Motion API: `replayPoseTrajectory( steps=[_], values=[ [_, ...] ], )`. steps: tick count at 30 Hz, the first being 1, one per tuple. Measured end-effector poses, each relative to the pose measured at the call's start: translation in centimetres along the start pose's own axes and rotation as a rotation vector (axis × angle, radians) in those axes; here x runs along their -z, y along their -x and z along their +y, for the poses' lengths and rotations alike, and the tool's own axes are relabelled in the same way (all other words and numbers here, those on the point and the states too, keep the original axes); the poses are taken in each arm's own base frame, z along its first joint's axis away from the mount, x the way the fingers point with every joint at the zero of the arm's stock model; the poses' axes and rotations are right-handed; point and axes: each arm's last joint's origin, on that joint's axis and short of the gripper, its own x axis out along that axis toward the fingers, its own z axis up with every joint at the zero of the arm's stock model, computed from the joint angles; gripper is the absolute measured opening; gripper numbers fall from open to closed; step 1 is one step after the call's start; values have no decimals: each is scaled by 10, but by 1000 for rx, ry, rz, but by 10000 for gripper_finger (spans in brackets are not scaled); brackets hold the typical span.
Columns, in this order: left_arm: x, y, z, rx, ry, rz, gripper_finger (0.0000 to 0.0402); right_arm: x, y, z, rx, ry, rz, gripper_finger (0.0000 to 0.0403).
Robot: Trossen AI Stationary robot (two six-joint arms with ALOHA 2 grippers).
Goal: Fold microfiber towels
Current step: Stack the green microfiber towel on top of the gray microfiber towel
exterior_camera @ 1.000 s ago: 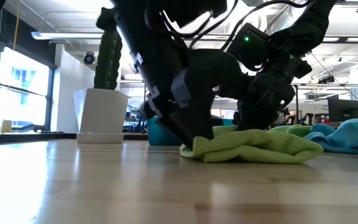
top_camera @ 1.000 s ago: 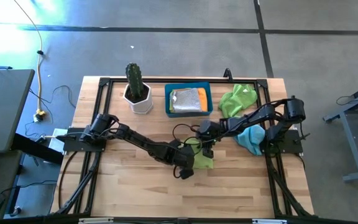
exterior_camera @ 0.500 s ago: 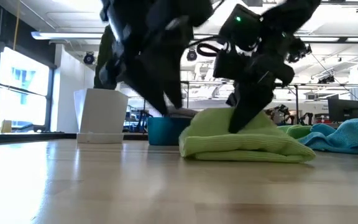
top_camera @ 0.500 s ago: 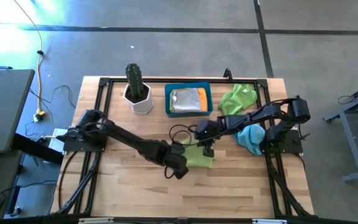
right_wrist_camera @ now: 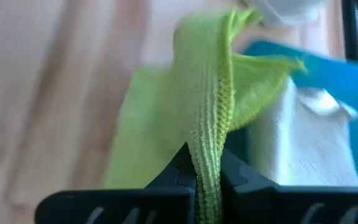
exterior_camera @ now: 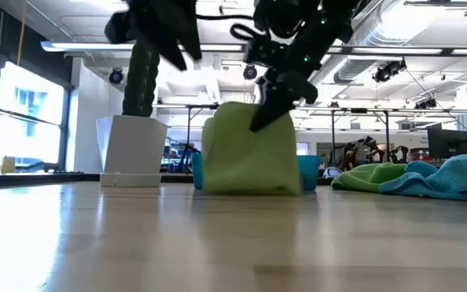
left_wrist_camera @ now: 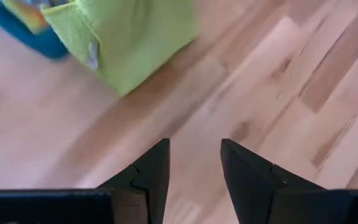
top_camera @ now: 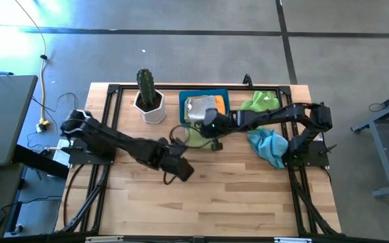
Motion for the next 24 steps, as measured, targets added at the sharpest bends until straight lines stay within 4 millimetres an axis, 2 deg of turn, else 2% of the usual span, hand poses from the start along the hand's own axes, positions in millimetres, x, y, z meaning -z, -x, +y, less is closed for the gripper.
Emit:
replayPoseTrajectory(
  steps=[4, 11, 18, 24],
  values=[
    [-12, 25, 19, -11, -48, -38, 133, 3, 0, -25, 39, -41, 17, 1],
    [-34, 65, 56, -30, -148, -147, 133, 8, 7, -57, 103, -3, 30, 1],
    [-49, 91, 85, -66, -194, -241, 133, 6, 14, -82, 186, 49, 19, 1],
    [-55, 98, 104, -115, -193, -255, 133, 12, 13, -96, 223, 94, 27, 1]
  ],
)
